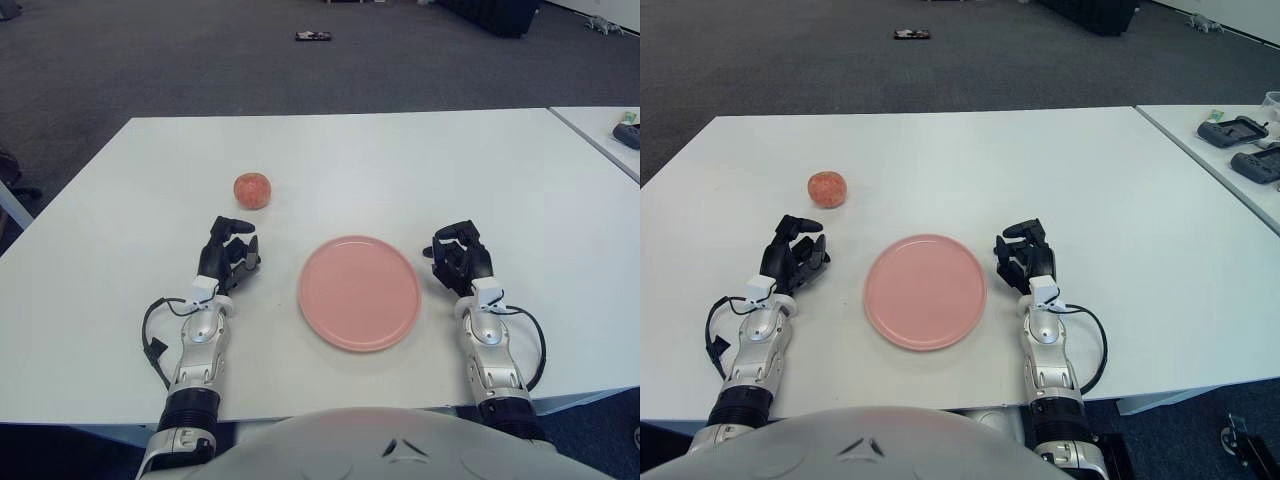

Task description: Put the apple into the plate.

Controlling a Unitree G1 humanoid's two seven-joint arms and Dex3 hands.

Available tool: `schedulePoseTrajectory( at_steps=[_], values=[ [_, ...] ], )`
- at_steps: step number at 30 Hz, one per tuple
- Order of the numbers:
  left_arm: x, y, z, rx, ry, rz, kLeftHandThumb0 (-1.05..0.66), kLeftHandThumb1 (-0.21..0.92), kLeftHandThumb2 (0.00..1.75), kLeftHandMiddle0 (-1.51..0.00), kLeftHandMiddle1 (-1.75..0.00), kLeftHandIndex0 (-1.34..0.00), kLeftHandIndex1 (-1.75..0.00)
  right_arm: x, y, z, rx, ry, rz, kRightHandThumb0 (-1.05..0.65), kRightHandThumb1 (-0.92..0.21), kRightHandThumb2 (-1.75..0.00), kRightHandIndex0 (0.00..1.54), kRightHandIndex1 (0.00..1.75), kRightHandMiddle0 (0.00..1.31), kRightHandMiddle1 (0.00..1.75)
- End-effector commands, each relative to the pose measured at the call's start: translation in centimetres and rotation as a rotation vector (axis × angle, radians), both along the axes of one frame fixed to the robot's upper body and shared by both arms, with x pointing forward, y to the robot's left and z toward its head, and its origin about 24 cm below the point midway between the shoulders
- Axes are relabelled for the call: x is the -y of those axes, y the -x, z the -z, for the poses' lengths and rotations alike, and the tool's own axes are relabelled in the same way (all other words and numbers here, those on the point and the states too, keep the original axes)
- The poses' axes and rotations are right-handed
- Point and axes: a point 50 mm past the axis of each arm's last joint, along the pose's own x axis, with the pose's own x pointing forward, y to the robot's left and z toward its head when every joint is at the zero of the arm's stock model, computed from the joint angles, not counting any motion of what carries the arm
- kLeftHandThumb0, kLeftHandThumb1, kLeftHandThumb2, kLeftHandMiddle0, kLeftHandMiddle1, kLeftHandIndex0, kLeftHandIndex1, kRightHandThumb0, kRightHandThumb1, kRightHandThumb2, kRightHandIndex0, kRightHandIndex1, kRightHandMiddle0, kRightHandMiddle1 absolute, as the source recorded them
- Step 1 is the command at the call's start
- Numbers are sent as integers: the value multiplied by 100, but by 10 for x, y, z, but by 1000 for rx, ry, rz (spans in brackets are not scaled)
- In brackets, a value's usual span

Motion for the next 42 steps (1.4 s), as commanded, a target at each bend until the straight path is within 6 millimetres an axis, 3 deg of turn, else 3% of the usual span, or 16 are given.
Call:
schedulePoseTrajectory(
  at_steps=[1, 10, 28, 42],
  values=[
    [-3, 3, 6, -33, 2, -7, -38, 72, 80, -71, -175, -32, -175, 3, 3, 5, -33, -9, 14, -35, -84, -64, 57, 118, 24, 175],
    [-8, -7, -4, 14, -15, -4, -38, 72, 81, -73, -175, -32, -175, 2, 2, 6, -38, -9, 9, -35, -87, -60, 55, 117, 22, 175],
    [-28, -76, -53, 108, -68, -57, -38, 73, 80, -73, -175, -31, -175, -4, 1, 3, -32, 3, 17, -35, -87, -60, 58, 118, 23, 175],
    [-35, -117, -89, 177, -265, -28, -37, 73, 79, -71, -175, -31, -175, -2, 2, 4, -51, -4, 27, -35, -87, -59, 57, 117, 22, 175]
  ],
)
